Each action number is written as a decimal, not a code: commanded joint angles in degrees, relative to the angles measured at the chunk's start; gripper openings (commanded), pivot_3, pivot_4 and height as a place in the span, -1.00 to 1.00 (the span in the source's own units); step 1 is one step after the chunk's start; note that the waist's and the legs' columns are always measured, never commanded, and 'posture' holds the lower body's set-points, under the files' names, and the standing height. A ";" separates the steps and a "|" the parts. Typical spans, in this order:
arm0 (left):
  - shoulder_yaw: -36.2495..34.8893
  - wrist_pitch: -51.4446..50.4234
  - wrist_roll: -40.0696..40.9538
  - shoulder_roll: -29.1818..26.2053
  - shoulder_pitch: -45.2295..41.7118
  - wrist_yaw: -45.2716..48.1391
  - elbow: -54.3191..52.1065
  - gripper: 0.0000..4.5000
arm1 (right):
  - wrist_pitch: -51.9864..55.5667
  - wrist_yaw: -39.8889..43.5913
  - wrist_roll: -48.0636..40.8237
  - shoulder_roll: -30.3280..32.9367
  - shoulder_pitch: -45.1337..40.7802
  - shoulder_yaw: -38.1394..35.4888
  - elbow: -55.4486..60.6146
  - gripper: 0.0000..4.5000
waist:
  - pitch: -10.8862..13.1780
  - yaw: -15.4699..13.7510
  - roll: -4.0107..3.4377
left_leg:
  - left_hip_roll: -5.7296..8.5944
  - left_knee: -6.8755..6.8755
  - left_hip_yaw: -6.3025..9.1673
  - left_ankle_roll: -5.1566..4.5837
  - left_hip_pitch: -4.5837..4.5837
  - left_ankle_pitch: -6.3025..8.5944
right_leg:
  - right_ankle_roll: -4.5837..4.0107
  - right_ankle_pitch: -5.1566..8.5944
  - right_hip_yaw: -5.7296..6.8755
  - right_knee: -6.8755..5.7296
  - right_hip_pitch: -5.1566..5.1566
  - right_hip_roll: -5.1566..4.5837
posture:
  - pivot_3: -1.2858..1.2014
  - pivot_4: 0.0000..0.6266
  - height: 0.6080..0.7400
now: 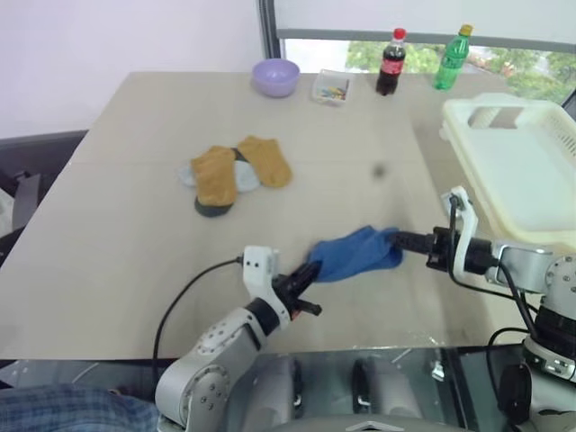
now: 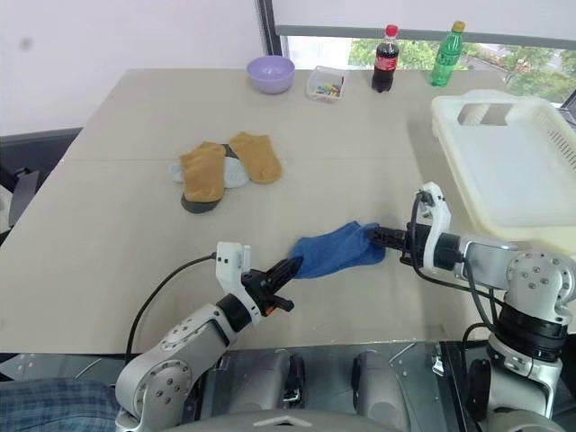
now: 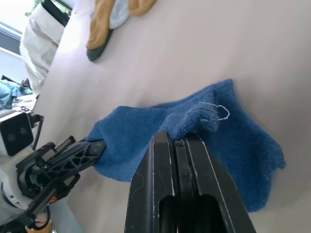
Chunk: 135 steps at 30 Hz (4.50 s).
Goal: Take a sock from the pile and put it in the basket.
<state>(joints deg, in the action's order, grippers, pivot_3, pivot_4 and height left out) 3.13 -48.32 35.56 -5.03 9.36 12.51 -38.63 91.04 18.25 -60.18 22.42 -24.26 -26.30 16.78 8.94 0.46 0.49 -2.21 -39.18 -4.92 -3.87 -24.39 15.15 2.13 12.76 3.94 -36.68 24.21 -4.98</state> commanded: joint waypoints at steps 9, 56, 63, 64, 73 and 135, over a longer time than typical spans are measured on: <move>1.69 2.74 1.66 -1.09 -1.12 2.19 1.22 -0.98 | -2.90 0.33 -2.74 1.26 -1.50 -1.72 0.40 -1.00 | 0.00 0.00 0.00 | 0.00 0.00 0.03 0.00 -0.04 0.00 | 0.01 0.00 0.04 0.00 0.02 0.03 | 0.03 -0.52 0.89; 4.05 2.26 -2.37 -4.73 -7.93 0.84 13.03 -1.00 | -69.87 26.66 40.15 12.88 12.61 32.26 2.68 0.93 | -0.01 -1.32 0.01 | -0.01 -0.17 -0.08 0.18 -0.11 -0.12 | 0.29 -0.11 -0.03 -0.09 0.15 0.13 | 0.03 -0.52 0.89; 4.49 4.00 -4.46 -5.36 -10.76 2.71 17.01 -1.00 | -68.65 28.12 46.66 14.18 9.77 36.77 -4.73 0.93 | 0.00 -1.33 0.01 | -0.05 -0.17 -0.07 0.07 0.50 -0.04 | 0.07 0.04 0.00 -0.09 -0.41 0.12 | 0.03 -0.52 0.89; 4.27 4.20 -4.72 -5.56 -11.72 3.14 18.00 -1.00 | -67.79 28.39 46.69 14.18 9.72 36.89 -5.17 0.93 | 0.00 -1.32 0.01 | -0.06 -0.16 -0.06 0.08 0.52 -0.04 | 0.07 0.04 0.00 -0.09 -0.43 0.11 | 0.03 -0.52 0.89; 4.10 3.67 -5.42 -10.08 -13.50 7.61 19.93 -1.00 | -65.68 29.75 44.41 14.33 9.63 34.40 -2.41 0.93 | -0.01 -1.18 -0.01 | -0.08 -0.12 -0.08 0.09 0.58 -0.05 | 0.02 0.01 -0.01 -0.10 -0.46 0.07 | 0.03 -0.52 0.89; -15.38 -33.01 27.04 -0.97 -34.14 23.14 47.33 0.92 | -75.75 38.02 55.17 10.18 3.04 41.83 -19.18 0.18 | -1.05 -1.09 -0.15 | -0.01 0.01 0.01 0.33 0.67 -0.18 | 0.03 0.03 0.07 -0.04 -0.59 -0.01 | 0.03 -0.52 0.89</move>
<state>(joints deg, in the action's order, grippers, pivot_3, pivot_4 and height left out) -9.93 -81.05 59.62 -6.99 -24.26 35.92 9.47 13.87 56.86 -5.92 32.12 -22.56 15.47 -2.35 7.88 -0.63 0.33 -2.21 -39.18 -4.90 -3.62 -23.72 15.02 2.16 12.79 4.00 -36.72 23.62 -5.00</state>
